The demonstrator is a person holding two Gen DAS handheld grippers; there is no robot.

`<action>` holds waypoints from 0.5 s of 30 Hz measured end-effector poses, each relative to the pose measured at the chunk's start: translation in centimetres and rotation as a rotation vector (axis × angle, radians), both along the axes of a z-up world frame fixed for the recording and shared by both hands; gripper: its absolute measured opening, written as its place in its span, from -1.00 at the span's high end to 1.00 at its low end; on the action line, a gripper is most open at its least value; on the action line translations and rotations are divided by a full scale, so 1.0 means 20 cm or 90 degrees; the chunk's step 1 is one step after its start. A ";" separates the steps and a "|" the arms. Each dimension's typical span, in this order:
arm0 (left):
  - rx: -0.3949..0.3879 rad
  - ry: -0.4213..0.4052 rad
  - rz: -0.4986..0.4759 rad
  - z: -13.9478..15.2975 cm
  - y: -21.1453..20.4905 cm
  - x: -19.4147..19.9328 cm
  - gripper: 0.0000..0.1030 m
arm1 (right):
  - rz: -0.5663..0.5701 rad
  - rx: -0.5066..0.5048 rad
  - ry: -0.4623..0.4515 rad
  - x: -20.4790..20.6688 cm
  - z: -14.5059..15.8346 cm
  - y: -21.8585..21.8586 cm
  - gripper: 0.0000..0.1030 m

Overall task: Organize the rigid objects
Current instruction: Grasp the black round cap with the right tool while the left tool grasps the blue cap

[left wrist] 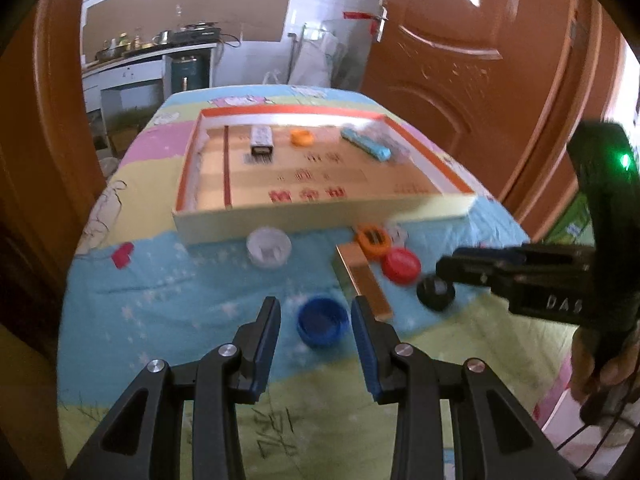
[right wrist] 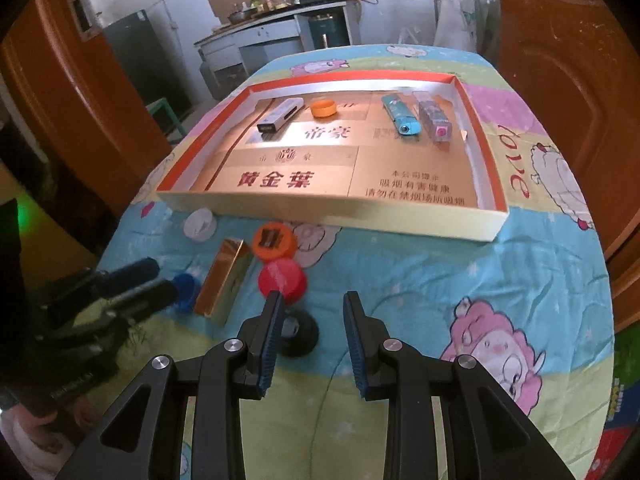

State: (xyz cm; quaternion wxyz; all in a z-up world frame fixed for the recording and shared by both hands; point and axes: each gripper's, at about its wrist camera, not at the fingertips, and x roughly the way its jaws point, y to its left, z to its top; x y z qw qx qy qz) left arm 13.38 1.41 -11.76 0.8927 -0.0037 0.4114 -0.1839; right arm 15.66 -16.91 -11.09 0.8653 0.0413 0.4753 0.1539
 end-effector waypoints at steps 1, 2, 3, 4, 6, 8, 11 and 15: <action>0.010 -0.002 -0.002 -0.01 -0.01 -0.01 0.28 | 0.000 0.000 -0.002 -0.01 0.00 0.00 0.39; 0.018 -0.003 -0.004 -0.02 -0.02 -0.02 0.28 | -0.001 0.000 -0.004 -0.02 0.00 0.00 0.39; 0.021 -0.003 -0.007 -0.03 -0.03 -0.02 0.28 | -0.002 0.001 -0.005 -0.03 0.00 0.00 0.39; 0.021 -0.003 -0.009 -0.04 -0.03 -0.03 0.28 | -0.003 0.001 -0.006 -0.04 0.00 -0.01 0.39; 0.024 -0.003 -0.012 -0.05 -0.04 -0.04 0.28 | -0.006 0.001 -0.006 -0.05 -0.01 -0.01 0.39; 0.032 -0.005 -0.010 -0.06 -0.05 -0.04 0.28 | -0.009 0.003 -0.005 -0.05 -0.01 -0.02 0.39; 0.037 -0.001 -0.004 -0.07 -0.04 -0.02 0.28 | -0.010 0.004 -0.003 -0.05 -0.02 -0.02 0.39; 0.050 -0.003 0.000 -0.08 -0.05 -0.01 0.28 | -0.007 0.002 0.000 -0.06 -0.03 -0.02 0.39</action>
